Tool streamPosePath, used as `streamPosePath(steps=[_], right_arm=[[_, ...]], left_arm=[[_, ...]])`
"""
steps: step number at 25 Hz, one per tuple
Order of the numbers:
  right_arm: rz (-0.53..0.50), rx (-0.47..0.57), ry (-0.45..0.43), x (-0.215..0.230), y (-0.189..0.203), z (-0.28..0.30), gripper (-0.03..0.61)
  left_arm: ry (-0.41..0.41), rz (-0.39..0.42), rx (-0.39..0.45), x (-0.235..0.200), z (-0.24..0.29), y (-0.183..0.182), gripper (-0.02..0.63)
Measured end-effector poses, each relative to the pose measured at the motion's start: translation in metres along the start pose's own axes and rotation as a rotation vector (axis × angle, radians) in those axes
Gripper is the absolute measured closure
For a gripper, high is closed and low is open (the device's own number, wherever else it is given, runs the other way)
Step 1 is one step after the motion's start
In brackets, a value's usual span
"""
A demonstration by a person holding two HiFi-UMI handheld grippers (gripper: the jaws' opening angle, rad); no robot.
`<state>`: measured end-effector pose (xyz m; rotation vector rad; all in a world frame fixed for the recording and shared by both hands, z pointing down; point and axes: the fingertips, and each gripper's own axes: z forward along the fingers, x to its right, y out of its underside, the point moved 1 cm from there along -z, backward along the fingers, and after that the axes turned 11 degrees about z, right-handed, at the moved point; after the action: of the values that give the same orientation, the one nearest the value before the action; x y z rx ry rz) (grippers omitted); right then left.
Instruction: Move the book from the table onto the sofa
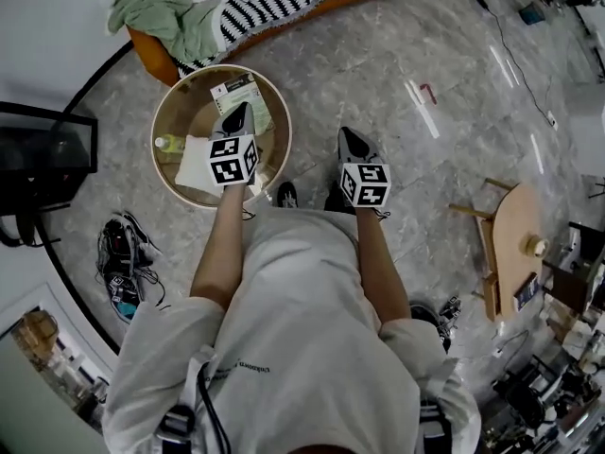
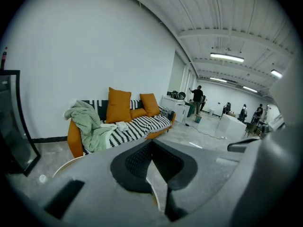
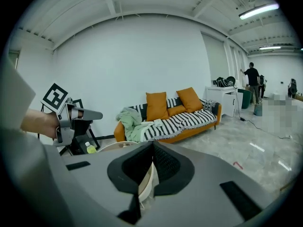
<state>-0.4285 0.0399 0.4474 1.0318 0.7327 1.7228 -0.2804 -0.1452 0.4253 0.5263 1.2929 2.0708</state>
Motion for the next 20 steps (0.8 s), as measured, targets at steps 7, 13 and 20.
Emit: streamPosePath(steps=[7, 13, 20], right_arm=[[-0.049, -0.065, -0.117, 0.003, -0.030, 0.081, 0.572], [-0.145, -0.178, -0.321, -0.016, -0.079, 0.180, 0.572], [-0.281, -0.345, -0.560, -0.049, -0.085, 0.250, 0.572]], left_arm=[[-0.176, -0.091, -0.024, -0.051, 0.021, 0.004, 0.606], [-0.358, -0.197, -0.085, -0.083, 0.048, -0.002, 0.606], [-0.623, -0.366, -0.160, -0.098, 0.031, 0.022, 0.606]])
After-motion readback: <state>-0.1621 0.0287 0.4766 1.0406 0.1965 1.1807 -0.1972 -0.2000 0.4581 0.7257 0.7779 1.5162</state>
